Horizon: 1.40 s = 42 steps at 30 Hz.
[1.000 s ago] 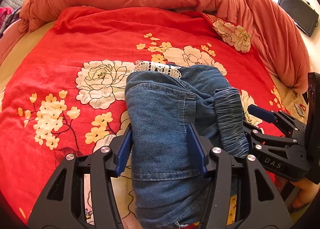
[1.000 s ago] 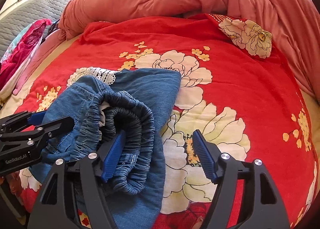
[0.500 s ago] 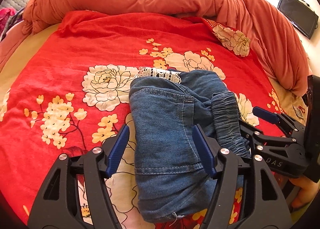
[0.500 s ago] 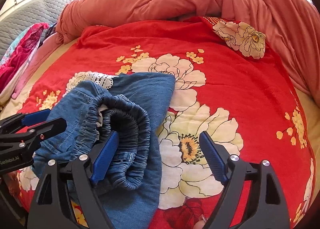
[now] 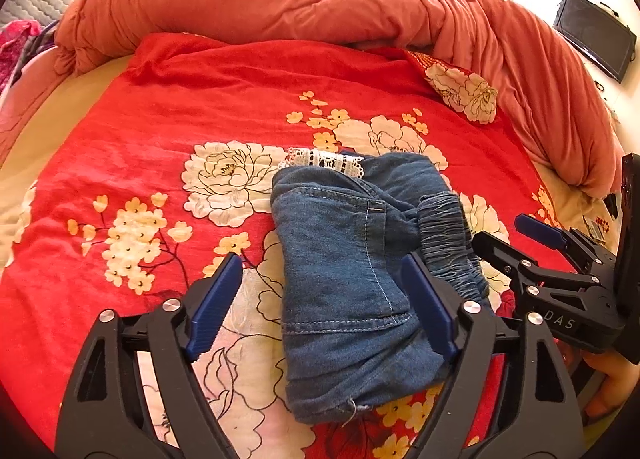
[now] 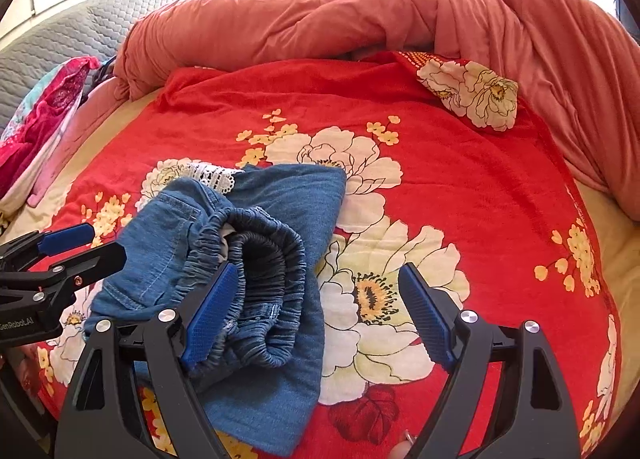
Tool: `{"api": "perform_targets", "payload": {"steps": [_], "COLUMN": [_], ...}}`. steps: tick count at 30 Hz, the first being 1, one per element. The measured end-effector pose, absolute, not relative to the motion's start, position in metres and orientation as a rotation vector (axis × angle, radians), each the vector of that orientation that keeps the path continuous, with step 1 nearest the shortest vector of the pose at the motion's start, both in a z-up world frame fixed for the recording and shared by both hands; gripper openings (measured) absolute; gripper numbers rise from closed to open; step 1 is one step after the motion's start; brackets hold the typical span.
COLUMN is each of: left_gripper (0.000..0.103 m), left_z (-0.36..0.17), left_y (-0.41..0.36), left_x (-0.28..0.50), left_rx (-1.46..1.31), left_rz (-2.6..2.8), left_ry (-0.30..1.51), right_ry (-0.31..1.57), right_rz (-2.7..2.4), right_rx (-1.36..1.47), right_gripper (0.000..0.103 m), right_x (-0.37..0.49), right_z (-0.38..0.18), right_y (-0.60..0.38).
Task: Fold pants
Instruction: 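Release the pants and lift both grippers away from the folded bundle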
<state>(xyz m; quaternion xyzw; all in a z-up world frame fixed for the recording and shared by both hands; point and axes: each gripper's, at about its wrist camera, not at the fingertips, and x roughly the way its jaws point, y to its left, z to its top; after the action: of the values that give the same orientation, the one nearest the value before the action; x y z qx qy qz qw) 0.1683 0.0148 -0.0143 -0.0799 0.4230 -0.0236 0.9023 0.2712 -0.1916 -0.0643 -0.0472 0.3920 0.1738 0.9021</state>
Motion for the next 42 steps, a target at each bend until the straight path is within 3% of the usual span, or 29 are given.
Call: {"api": "perform_targets", "payload": {"steps": [8,9,10,11,31,42], "left_gripper": [0.084,0.086,0.086,0.088,0.094,0.094], "left_z": [0.002,0.004,0.006,0.008,0.038,0.038], "left_y": [0.014,0.014,0.014,0.014,0.010,0.004], "left_x": [0.154,0.152,0.150,0.147,0.096,0.060], "left_rx": [-0.160,-0.159,-0.158,-0.158,-0.146,-0.137], "left_rz": [-0.046,-0.044,-0.042,-0.043,-0.024,-0.023], "left_ry": [0.847,0.842,0.839,0.834,0.754,0.745], "right_ry": [0.779,0.776,0.771,0.766,0.635,0.621], "right_rz": [0.355,0.355,0.356,0.357,0.385,0.400], "right_rx": [-0.085,-0.085,-0.083,-0.079,-0.057,-0.069], "right_gripper": [0.081,0.083,0.097,0.098,0.098,0.098], "right_x": [0.257,0.256,0.253,0.252,0.194,0.159], "right_z": [-0.050,-0.049,-0.046,-0.045,0.000,-0.003], "right_y": [-0.198,-0.198,-0.199,-0.200,-0.217,-0.222]}}
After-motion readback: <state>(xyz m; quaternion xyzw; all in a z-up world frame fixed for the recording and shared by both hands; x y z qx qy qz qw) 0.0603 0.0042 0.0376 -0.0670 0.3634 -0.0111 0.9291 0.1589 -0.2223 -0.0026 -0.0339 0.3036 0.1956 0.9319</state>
